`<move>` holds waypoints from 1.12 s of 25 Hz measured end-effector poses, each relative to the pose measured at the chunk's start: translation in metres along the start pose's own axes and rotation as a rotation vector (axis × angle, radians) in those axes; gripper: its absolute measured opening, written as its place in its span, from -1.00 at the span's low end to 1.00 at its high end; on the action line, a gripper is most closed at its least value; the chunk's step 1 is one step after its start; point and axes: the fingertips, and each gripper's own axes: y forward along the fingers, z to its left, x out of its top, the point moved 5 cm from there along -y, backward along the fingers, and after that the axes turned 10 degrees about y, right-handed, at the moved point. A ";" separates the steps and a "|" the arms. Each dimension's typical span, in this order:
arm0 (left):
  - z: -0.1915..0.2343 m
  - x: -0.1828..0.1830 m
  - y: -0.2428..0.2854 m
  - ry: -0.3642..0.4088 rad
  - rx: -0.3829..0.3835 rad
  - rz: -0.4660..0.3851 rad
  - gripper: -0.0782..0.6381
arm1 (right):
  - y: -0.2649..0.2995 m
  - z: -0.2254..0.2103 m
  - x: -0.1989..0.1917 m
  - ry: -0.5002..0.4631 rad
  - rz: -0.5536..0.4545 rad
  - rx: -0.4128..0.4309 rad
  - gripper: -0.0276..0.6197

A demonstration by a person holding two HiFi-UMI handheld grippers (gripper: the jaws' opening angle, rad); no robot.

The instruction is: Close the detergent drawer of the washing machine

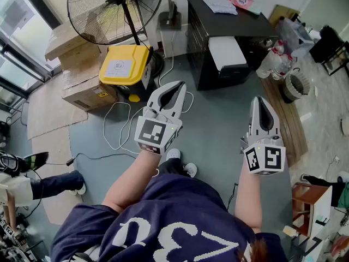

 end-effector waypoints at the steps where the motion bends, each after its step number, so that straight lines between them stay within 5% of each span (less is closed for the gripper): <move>1: 0.001 0.000 0.001 0.001 -0.001 -0.004 -0.73 | 0.001 0.000 0.000 -0.002 -0.001 0.000 -0.87; 19: -0.009 -0.002 0.032 -0.005 0.009 0.008 -0.73 | 0.001 -0.035 0.002 0.061 -0.046 0.037 -0.86; 28: 0.033 -0.024 0.103 -0.032 -0.004 0.011 -0.73 | 0.080 -0.057 -0.010 0.055 -0.028 0.029 -0.86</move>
